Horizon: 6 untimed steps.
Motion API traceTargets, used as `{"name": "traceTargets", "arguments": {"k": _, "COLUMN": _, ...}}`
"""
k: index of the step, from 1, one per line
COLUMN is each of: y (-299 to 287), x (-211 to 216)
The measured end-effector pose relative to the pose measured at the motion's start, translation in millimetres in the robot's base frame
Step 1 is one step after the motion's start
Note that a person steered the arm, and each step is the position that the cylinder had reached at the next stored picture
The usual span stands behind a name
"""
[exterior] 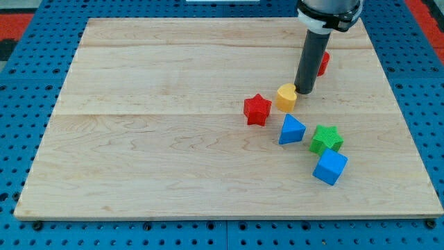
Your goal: Move the red blocks towards the left
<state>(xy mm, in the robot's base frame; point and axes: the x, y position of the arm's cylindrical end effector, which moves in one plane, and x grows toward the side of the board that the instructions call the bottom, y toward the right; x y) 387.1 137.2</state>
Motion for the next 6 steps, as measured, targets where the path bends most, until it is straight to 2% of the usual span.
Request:
{"name": "traceTargets", "arguments": {"k": 1, "y": 0.0, "x": -10.6}}
{"name": "traceTargets", "arguments": {"k": 3, "y": 111.4, "x": -13.8}}
{"name": "traceTargets", "arguments": {"k": 4, "y": 93.6, "x": -58.1}}
{"name": "traceTargets", "arguments": {"k": 6, "y": -75.8, "x": -65.3}}
